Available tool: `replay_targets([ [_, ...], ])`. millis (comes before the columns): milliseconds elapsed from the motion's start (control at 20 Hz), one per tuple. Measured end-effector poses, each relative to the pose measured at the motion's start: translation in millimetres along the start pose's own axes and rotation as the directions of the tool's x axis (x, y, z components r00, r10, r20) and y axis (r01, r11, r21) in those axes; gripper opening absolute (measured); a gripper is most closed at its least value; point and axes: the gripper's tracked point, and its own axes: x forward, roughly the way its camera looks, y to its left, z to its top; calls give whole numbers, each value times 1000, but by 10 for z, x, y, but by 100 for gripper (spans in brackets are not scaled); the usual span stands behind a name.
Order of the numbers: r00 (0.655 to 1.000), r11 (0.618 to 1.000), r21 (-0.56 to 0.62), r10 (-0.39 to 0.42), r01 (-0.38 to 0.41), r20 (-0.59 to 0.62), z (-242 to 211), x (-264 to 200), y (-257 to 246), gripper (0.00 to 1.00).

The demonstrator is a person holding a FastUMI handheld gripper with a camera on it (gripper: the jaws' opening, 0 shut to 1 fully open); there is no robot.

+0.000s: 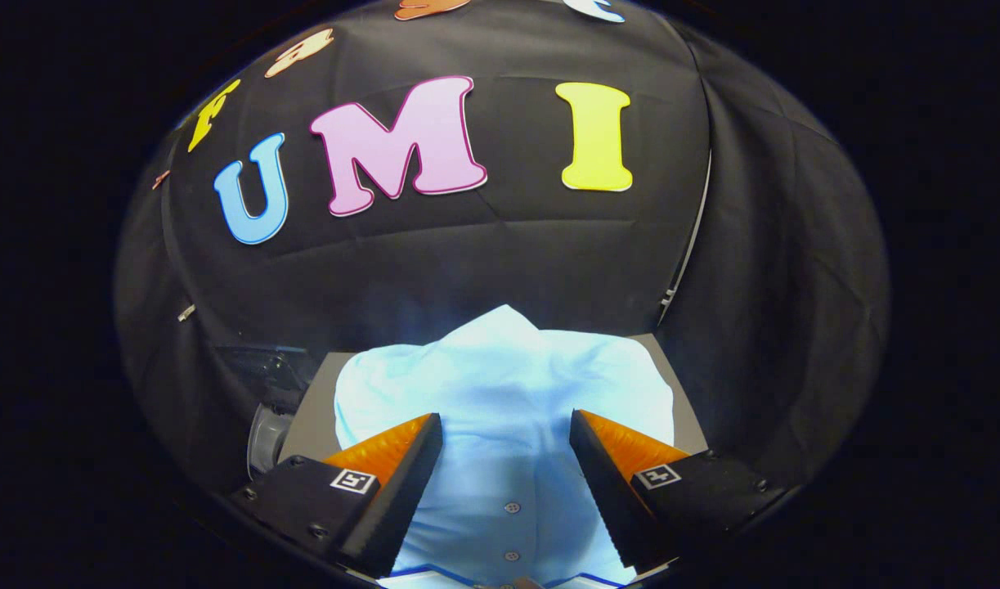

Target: Put the clothes into the washing machine and then close the washing machine lid.

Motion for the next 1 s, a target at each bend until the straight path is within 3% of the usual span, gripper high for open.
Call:
replay_targets([
  [250,995,1000,-22,-7,4,-102,-233,184,-4,99],
  [550,991,995,-92,-35,23,-131,-262,224,-24,97],
  [650,989,996,-85,-6,-6,-145,-252,249,48,83],
  [750,990,997,-81,-3,-9,-137,-243,228,51,37],
  [900,996,997,-81,6,-13,-84,-215,239,63,8],
  [1000,998,998,-69,6,-10,-66,-220,224,47,8],
])
